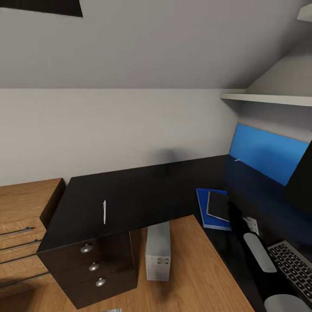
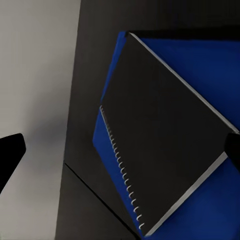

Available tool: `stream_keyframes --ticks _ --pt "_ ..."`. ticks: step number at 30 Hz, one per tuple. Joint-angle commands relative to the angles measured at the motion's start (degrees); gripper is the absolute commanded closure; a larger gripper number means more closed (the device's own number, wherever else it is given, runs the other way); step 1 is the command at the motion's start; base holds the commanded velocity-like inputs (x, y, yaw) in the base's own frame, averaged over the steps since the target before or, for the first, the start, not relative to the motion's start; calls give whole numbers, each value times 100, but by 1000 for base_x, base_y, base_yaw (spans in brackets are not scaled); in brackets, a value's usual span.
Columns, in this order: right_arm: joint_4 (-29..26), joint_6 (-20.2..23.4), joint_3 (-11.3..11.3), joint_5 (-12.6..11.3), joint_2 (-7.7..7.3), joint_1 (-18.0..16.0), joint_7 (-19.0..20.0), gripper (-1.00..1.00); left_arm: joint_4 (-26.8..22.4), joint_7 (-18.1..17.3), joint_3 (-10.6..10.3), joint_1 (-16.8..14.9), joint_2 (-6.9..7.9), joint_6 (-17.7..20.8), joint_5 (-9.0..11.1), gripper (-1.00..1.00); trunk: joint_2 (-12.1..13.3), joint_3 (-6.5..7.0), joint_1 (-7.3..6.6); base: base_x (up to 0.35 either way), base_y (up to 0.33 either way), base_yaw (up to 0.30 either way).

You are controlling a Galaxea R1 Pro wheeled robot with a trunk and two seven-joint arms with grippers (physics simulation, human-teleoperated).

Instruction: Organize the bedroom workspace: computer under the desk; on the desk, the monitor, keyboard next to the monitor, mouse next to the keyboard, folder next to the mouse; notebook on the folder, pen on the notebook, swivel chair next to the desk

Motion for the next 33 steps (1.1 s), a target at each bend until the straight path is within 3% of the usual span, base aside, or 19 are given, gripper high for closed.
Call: stream_keyframes --ticks 1,5,7,10,11,12,13,14,16,19,21,27,33 --pt "-23 -22 10 -57 2 -2 -22 -100 -7 32 -39 -12 6 -51 61 -100 -4 -6 0 0 0 0" --pt "-112 -7 238 27 5 4 -30 -100 -7 32 -40 -12 6 -50 63 -100 -4 -6 0 0 0 0" --pt "-288 -8 826 400 -5 23 -95 -100 -7 32 -40 -12 6 -49 63 -100 -4 -6 0 0 0 0" --pt "-550 -5 1127 821 -10 33 -499 -100 -7 32 -40 -12 6 -49 62 -100 -4 -6 0 0 0 0" --pt "-789 1 1264 1062 -9 47 -969 -100 -7 32 -40 -12 6 -49 63 -100 -4 -6 0 0 0 0" --pt "-1123 5 1545 1309 -10 85 -1662 -100 -7 32 -40 -12 6 -49 66 -100 -4 -6 0 0 0 0" --pt "-1235 5 1654 1383 -13 92 -1891 -100 -7 32 -40 -12 6 -49 67 -100 -4 -6 0 0 0 0" --pt "-1550 7 1996 1617 -25 110 -2558 -100 -7 32 -40 -12 6 -49 68 -100 -4 -6 0 0 0 0" --pt "-1867 3 2399 2085 -44 122 -3291 -100 -7 32 -40 -12 6 -49 69 -100 -4 -6 0 0 0 0" --pt "-2094 -18 2673 3014 -47 154 -3773 -100 -7 32 -40 -12 6 -49 69 -100 -4 -6 0 0 0 0" --pt "-2140 30 2765 3358 -48 188 -3877 -100 -7 32 -40 -12 6 -49 69 -100 -4 -6 0 0 0 0" --pt "-2182 467 2930 3523 -17 262 -3967 -100 -7 32 -40 -12 6 -49 69 -100 -4 -6 0 0 0 0" --pt "-2187 556 3238 3559 14 277 -3980 -100 -7 34 -40 -12 6 -49 69 -100 -4 -6 0 0 0 0"
